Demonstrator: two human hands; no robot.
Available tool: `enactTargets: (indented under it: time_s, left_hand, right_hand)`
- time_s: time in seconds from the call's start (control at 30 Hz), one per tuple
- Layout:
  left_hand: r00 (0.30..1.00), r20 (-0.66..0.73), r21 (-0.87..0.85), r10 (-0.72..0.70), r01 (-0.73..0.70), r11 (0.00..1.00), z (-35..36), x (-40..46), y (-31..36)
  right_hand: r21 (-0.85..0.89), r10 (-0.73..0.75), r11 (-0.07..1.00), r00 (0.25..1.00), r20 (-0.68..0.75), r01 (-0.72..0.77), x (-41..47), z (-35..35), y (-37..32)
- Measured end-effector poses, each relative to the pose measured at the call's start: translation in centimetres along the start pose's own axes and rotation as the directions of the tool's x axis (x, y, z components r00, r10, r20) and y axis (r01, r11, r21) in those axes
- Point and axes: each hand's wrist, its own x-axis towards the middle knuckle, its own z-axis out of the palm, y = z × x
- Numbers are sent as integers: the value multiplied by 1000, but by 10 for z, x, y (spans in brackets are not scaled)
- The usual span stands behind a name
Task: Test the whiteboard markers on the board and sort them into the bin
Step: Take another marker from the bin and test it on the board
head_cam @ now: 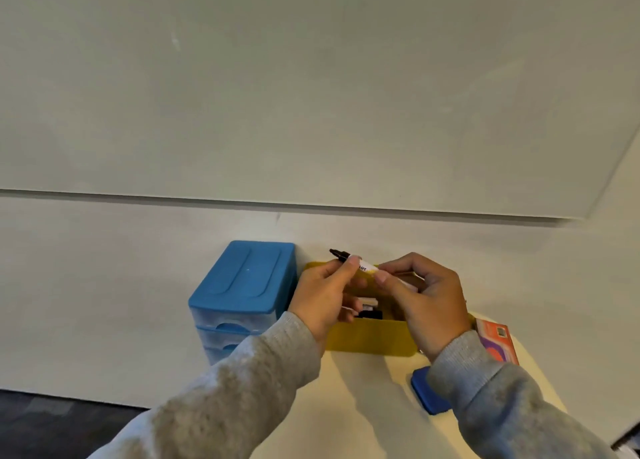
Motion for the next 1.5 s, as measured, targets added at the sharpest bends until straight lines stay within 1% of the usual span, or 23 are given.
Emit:
enactTargets:
  time_s: [0.03, 0.1, 0.17, 0.2, 0.27, 0.33, 0.43, 0.5, 0.57, 0.63, 0.7, 0.77, 0.83, 0.97, 1.03, 1.07, 1.13, 1.2, 1.23, 1.33, 1.37, 1.43, 1.5]
  left_hand:
    - [999, -28, -23, 26, -27, 999, -1, 1, 0]
    - [994, -67, -4, 87, -87, 996, -4, 2, 2]
    - [983, -92, 84, 159, -151, 985, -10, 3, 5]
    - [972, -97, 159, 215, -198, 967, -14, 3, 7]
    - [928, -82, 337, 363, -317, 887, -26, 1, 15]
    - [867, -46, 480, 495, -416, 772, -42, -4, 27]
    - [792, 11, 586, 611, -500, 638, -74, -13, 46]
    - [749, 31, 657, 662, -514, 551, -99, -16, 54]
    - [709, 33, 723, 704, -504, 473, -123, -17, 58]
    - [681, 9, 766, 732, -475, 433, -147, -16, 56]
    - [682, -49, 799, 730, -411, 438, -174, -13, 48]
    - [720, -129, 803, 682, -328, 497, -204, -7, 31]
    - [758, -211, 782, 617, -248, 572, -234, 2, 8]
    - [825, -315, 754, 469, -82, 651, -289, 18, -57]
    - [870, -340, 713, 357, -8, 701, -308, 20, -98]
    - [896, -337, 716, 288, 45, 697, -317, 22, -119]
    - [938, -314, 759, 147, 155, 632, -332, 26, -157]
    - [953, -302, 797, 14, 244, 553, -346, 29, -187]
    - [954, -298, 815, -38, 275, 510, -350, 29, -198]
    - [951, -274, 856, -143, 309, 415, -353, 27, -225]
    - [945, -267, 865, -189, 321, 385, -352, 25, -231]
    - [911, -264, 887, -318, 358, 291, -352, 20, -242]
    - [850, -291, 913, -440, 384, 137, -354, 13, -250]
  right_hand:
    - [-6, -1, 1000, 999, 33, 1, -1, 3, 0]
    - [-28, -18, 999, 996, 87, 21, -3, 9, -1]
    - [-86, -58, 994, 992, 114, 68, -1, 14, -1]
    - [-130, -94, 985, 987, 127, 110, 1, 16, -2]
    - [-228, -202, 944, 964, 176, 239, 4, 23, -6]
    - [-305, -305, 879, 924, 230, 366, 9, 36, -10]
    - [-378, -349, 807, 882, 316, 454, 17, 68, -15]
    - [-396, -342, 776, 855, 390, 491, 22, 95, -18]
    - [-420, -290, 754, 829, 477, 505, 22, 123, -20]
    - [-459, -243, 704, 791, 561, 542, 21, 148, -22]
    - [-498, -168, 660, 757, 632, 562, 21, 170, -22]
    - [-552, -50, 633, 740, 671, 543, 23, 186, -16]
    - [-591, 19, 610, 736, 676, 527, 23, 193, -4]
    - [-594, -40, 628, 783, 620, 503, 19, 191, 12]
    - [-589, -61, 634, 792, 608, 501, 20, 194, 15]
    - [-589, -66, 634, 793, 605, 502, 20, 195, 16]
    - [-584, -77, 642, 799, 596, 498, 19, 197, 17]
    - [-578, -86, 650, 804, 589, 493, 19, 199, 18]
    - [-577, -89, 652, 806, 585, 491, 19, 199, 20]
    - [-576, -100, 658, 815, 571, 485, 19, 199, 21]
    - [-575, -104, 660, 816, 568, 484, 19, 199, 21]
    - [-571, -107, 665, 818, 565, 481, 19, 199, 22]
    - [-567, -107, 668, 817, 567, 482, 19, 200, 22]
